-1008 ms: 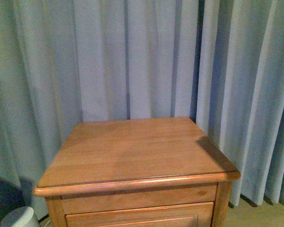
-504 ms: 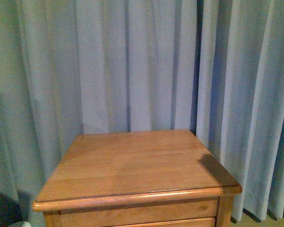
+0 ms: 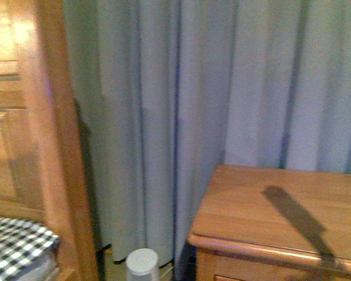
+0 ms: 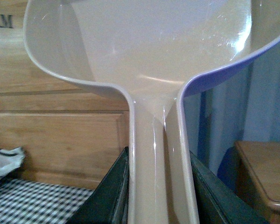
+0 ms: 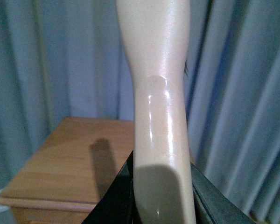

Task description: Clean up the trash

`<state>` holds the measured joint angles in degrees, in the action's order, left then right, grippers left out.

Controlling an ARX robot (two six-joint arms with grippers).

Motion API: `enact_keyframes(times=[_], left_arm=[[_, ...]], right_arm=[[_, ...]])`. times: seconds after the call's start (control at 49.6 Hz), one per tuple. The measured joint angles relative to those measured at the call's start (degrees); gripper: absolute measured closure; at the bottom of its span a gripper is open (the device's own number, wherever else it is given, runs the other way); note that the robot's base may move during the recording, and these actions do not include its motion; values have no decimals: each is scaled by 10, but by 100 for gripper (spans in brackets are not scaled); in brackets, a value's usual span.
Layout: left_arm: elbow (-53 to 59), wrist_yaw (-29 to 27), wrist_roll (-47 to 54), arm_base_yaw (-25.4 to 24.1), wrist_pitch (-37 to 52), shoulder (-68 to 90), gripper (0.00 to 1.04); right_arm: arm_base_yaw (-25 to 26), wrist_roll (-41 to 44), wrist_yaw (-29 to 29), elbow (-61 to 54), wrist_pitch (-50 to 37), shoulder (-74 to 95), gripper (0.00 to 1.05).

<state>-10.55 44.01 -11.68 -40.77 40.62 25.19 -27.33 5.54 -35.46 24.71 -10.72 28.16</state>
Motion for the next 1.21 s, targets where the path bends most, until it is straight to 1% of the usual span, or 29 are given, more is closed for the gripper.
enact_keyframes(times=[0.181,0.282,0.343,0.443,0.786,0.967,1.068,1.149,1.189,1.209], left_arm=[[1,7,0,0,0,0,76],[1,0,-1,0,0,-1,76],[2,13,0,1,0,2,76],[2,-1,-2,0,1,0,76],[2,9,-2,0,1,0,77],[3,6,-2,0,1,-1,77],[3,-8,-2,-3,1,0,77],[3,-2,-2,-3,1,-1,77],[1,-1,5,-2,-9,-2,77],[-10,1,18,-2,-49,-8,77]], right_arm=[[1,-1,-7,0,0,0,85],[1,-1,-6,0,0,-1,85],[2,-1,-8,0,0,-1,85],[1,-1,-6,-1,0,-1,85],[1,-1,-7,-1,0,-1,85],[1,-1,-5,-1,0,-1,85],[0,0,1,-1,0,0,85],[-1,0,0,-1,0,3,85],[-1,0,-5,-1,0,3,85],[0,-1,-6,-1,0,3,85]])
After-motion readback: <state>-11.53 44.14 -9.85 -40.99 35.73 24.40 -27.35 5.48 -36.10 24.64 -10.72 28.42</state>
